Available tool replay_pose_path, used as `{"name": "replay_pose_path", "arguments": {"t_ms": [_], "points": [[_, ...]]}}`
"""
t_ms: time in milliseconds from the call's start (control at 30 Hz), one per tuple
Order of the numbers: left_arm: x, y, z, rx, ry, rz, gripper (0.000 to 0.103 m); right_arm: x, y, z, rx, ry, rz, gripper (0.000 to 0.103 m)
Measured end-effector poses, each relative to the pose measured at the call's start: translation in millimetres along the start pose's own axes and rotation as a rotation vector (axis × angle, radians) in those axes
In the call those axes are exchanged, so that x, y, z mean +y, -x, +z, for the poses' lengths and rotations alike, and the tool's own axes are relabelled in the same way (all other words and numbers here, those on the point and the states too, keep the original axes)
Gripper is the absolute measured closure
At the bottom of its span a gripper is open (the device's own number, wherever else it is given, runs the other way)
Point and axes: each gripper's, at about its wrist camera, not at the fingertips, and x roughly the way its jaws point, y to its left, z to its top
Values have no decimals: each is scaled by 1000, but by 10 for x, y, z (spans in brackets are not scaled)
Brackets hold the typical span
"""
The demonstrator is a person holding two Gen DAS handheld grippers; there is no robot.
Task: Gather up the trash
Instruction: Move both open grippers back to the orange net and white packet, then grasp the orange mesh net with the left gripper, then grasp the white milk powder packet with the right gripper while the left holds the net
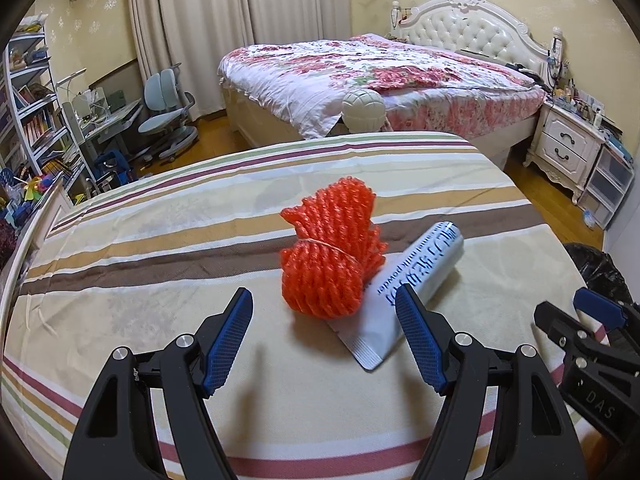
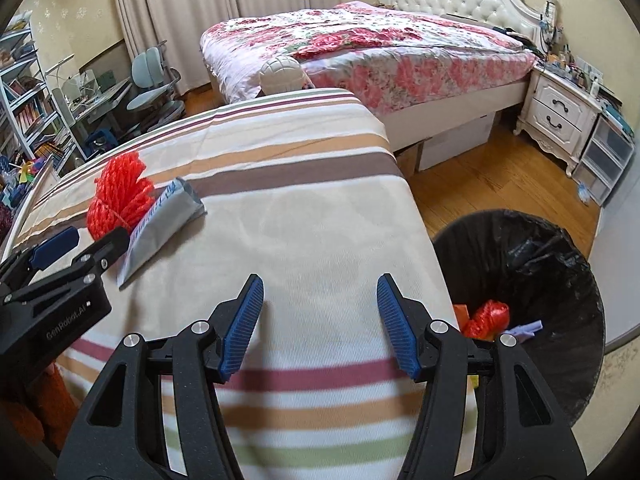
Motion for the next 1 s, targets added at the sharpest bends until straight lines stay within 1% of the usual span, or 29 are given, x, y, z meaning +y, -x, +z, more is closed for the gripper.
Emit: {"name": "replay_pose_path", "arguments": {"t_ms": [133,333,400,467,667,867,1000], "points": [[32,-28,22,3,-2,-4,31,52,-92,116,4,3,-2,45],[77,-141,109,18,-16,-40,31,105,-197,196,14,5,-11,45],[77,-166,131,21,-25,-58,38,120,-213,206,14,7,-13,42],[73,-183,128,27,-35,-72,49,138,-224,207,13,12,-19,41],[80,-149,96,12,-54,-95,59,140,-203,181,12,12,-29,40],[161,-67,69,2,-35,-97,60,190,-147,133,12,11,-22,41],[263,30,43,-16,-23,-84,60,279,-101,98,12,15,-5,40]]}}
